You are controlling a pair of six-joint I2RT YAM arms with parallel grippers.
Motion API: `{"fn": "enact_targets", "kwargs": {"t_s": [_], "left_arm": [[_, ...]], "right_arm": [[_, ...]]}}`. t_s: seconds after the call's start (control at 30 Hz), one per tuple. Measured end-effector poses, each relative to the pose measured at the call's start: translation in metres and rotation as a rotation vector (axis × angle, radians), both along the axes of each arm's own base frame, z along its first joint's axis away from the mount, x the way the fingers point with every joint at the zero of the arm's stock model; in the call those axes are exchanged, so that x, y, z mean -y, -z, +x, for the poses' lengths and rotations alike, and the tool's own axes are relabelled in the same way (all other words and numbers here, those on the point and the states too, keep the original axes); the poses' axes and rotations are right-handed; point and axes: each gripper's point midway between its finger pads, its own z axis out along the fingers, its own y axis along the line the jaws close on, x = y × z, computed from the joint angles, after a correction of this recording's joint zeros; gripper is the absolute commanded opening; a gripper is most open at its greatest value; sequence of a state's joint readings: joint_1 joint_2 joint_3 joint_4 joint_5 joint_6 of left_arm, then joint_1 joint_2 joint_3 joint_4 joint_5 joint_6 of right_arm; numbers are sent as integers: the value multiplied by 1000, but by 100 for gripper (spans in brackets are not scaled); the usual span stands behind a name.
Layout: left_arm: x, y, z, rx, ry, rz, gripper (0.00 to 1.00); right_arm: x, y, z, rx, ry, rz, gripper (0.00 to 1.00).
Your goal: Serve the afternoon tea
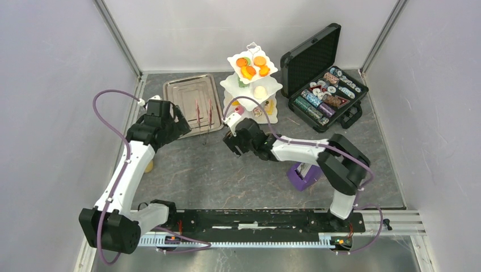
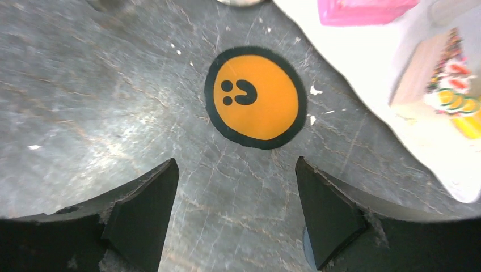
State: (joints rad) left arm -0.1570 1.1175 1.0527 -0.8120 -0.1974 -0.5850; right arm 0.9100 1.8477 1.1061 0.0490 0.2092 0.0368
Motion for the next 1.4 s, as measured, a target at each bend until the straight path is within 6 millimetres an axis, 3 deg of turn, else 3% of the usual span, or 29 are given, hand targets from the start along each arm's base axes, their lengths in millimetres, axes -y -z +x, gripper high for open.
{"fn": "enact_targets", "kwargs": {"t_s": [0.13,0.23,0.33,0.5,0.67,0.93,1.23,1.4], "left_arm": [[-22,-2,-12,-18,-69,42,100],[-56,0,-30,-65,-191,103,100],[-92,4,-50,-94,-329,147,100],[-130,20,-78,-167,-503,158,100],[-136,34,-60,-192,-510,151,92],[-151,77,-32,-276,-539,113,66],[-152,104,-34,-319,-561,60,28],[-149,104,-37,-304,-560,48,6]], "right_arm": [[3,-47,-7,51,-18,86,85],[9,-80,-16,92,-32,160,86],[14,-88,-24,99,-43,190,86],[25,-71,-41,59,-66,189,85],[29,-59,-50,24,-81,185,85],[27,-77,-51,51,-88,234,85],[32,-77,-53,56,-82,233,85],[32,-78,-53,58,-81,235,85]]}}
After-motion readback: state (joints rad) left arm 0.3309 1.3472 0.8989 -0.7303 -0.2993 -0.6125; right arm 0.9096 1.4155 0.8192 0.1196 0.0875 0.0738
